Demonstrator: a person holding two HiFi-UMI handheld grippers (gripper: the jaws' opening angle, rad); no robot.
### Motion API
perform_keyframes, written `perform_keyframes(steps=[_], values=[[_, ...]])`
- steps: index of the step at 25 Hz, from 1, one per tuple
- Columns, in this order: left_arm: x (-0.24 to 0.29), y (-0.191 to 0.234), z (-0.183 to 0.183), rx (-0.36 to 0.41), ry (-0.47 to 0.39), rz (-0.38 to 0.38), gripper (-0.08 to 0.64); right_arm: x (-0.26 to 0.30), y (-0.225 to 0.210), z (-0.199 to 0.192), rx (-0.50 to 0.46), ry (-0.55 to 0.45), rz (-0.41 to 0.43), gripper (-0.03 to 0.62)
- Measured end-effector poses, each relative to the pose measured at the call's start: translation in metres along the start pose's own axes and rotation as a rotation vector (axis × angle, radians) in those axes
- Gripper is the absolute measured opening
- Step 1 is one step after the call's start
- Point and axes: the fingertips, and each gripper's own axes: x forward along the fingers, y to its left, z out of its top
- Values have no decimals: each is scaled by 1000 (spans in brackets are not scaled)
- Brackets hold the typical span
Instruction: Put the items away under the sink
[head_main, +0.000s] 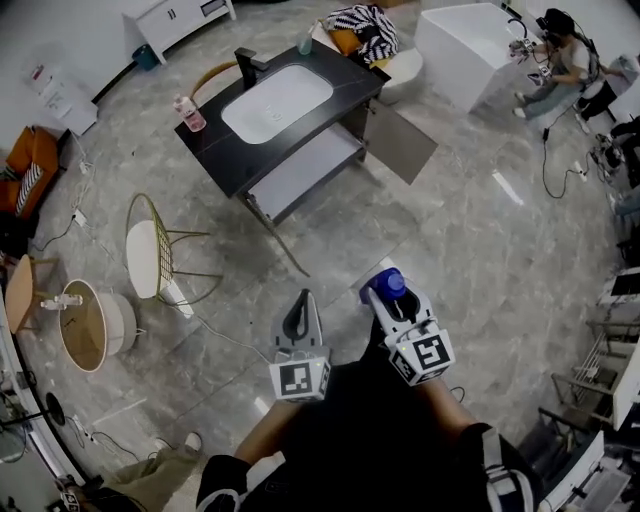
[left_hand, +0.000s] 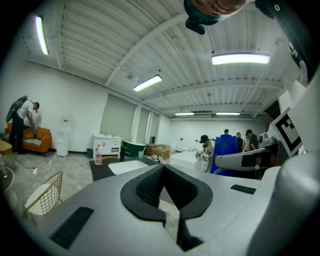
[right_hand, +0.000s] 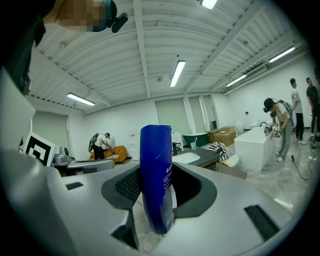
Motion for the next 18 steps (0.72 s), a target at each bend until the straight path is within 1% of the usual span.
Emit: perform_keyframes(steps=[3,7,10,12,14,16,18], values=[[42,-11,1,-17,-11,75,15,27,-41,10,-32,19,73,167],[101,-34,11,-3,-30,165,15,63,-103,23,-73,45,164,167],[140,-47,18,-36,-30,241,15,88,-147,25,-99,77,225,167],[160,-52,20,-52,-29,294,15,103,-169,30,-117,97,268,167],[178,-55,22,-55,-28,333,15,120,-188,39,-134,94,308,167],[193,-57,22,-48,-19,355,15,135,-203,43,-135,84,335,167],[204,-53,16,-43,4,372,15,149,-213,42,-119,95,344,167]])
